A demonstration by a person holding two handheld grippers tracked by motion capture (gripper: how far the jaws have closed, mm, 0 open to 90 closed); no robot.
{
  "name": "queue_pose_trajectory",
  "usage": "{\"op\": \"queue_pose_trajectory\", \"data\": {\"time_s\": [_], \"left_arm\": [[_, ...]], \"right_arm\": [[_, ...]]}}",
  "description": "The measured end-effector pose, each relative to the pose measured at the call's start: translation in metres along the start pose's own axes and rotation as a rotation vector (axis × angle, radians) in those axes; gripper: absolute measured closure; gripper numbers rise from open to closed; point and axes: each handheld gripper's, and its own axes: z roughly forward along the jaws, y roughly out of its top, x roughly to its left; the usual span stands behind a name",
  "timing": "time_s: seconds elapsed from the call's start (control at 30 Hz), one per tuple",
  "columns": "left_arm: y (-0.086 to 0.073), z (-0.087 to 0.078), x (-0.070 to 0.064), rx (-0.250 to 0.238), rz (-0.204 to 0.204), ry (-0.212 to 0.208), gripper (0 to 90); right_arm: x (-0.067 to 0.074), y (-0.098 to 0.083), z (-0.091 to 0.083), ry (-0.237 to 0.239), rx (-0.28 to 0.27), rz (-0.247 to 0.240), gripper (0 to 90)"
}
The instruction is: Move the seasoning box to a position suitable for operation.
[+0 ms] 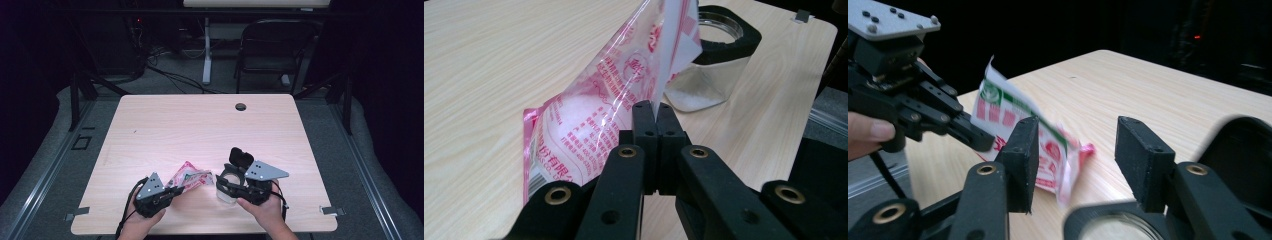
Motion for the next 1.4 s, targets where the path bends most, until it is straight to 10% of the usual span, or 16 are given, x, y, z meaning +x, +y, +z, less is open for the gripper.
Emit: {"op": "queue_pose_trajectory", "data": {"time_s": [0.37, 1.4], "left_arm": [[-0.011, -0.011, 0.004, -0.011, -0.038, 0.034, 90.0], [-0.010, -0.009, 0.010, -0.020, -0.045, 0.032, 90.0]], "right_arm": [[0.020, 0.006, 0.047, 0.118, 0.077, -0.067, 48.0], [0.024, -0.008, 0.071, 0.112, 0.263, -0.054, 88.0]]}}
